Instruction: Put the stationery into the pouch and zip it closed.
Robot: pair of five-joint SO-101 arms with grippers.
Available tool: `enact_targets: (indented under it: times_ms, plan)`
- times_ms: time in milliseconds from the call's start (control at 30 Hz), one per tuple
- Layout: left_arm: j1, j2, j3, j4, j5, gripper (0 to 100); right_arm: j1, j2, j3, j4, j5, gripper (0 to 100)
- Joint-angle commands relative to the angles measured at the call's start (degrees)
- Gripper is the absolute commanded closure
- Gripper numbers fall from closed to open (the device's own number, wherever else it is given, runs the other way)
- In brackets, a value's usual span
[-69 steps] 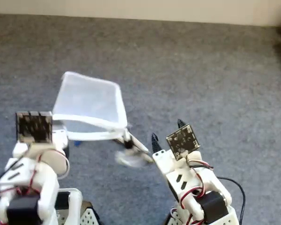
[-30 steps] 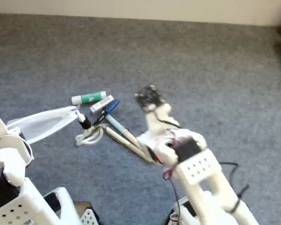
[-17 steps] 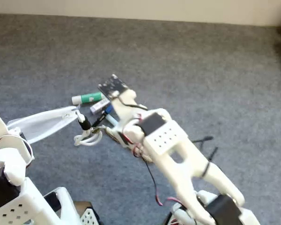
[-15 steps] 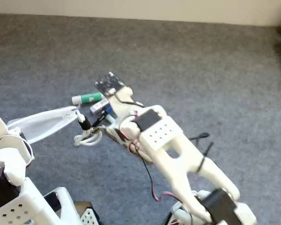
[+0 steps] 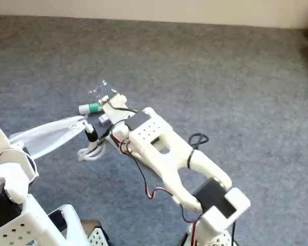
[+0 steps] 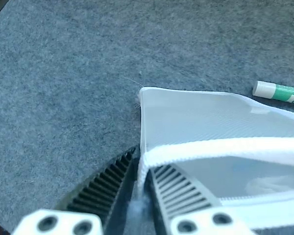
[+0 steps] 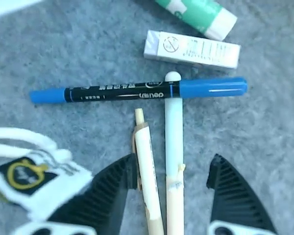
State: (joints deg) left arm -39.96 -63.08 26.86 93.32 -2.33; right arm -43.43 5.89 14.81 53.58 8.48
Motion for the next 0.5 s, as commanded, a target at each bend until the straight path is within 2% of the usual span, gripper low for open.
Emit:
enact_targets:
  times_ms: [0, 467]
  plan:
    - [-0.66, 0.22, -2.77, 0.44, -0.18, 99, -0.66, 0.92, -4.88, -1.36, -0.7, 77.9]
    - [-0.75, 0.22, -2.59, 1.58, -0.35, 99, -0.48, 13.93, -10.68, -1.36, -0.62, 77.9]
